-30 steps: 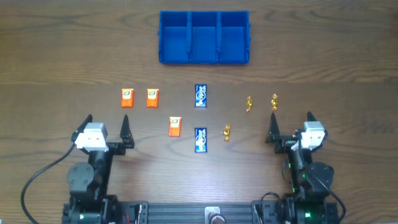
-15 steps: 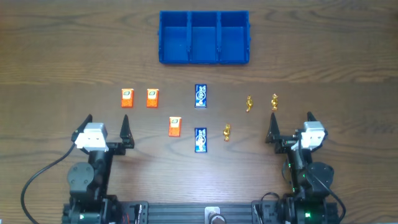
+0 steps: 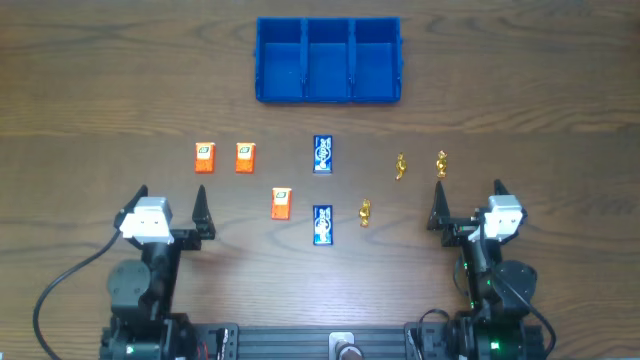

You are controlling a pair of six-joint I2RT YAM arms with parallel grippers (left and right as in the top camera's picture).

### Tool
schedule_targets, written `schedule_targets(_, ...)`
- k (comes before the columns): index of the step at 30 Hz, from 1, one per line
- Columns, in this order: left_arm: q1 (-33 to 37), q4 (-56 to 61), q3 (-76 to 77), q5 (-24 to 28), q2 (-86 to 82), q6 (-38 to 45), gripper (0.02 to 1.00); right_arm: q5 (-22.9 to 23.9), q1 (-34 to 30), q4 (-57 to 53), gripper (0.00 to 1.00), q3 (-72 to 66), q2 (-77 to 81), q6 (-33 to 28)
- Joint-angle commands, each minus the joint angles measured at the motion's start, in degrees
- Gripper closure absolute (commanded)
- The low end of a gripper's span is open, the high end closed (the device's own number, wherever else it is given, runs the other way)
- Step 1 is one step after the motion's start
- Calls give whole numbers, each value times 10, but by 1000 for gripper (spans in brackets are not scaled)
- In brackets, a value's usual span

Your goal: Sort Candies Into Trays

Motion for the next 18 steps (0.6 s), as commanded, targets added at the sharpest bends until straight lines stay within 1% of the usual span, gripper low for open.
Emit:
schedule_targets(1, 5, -101, 146, 12, 140, 8, 20, 7, 5, -4, 3, -1, -5, -3)
schedule_targets(2, 5, -131, 204, 9, 213, 8, 23, 7, 5, -4, 3, -1, -5, -3)
schedule_targets(3, 5, -143, 231, 10, 253, 8, 20, 7, 5, -4, 3, -1, -5, -3)
schedule_targets(4, 4, -157, 274, 12, 327, 8, 20, 7, 5, -4, 3, -1, -5, -3)
schedule_targets(9, 4, -184, 422, 19, 683, 10, 20, 7, 5, -4, 5, -1, -5, -3)
schedule_targets(11, 4, -210, 479, 19, 788, 20, 20, 7, 5, -4, 3, -1, -5, -3)
schedule_targets(14, 4, -229, 541, 21, 917, 25, 20, 7, 5, -4, 1, -1, -5, -3)
schedule_targets(18, 4, -222, 569, 21, 1002, 30, 23, 7, 5, -4, 3, -1, -5, -3)
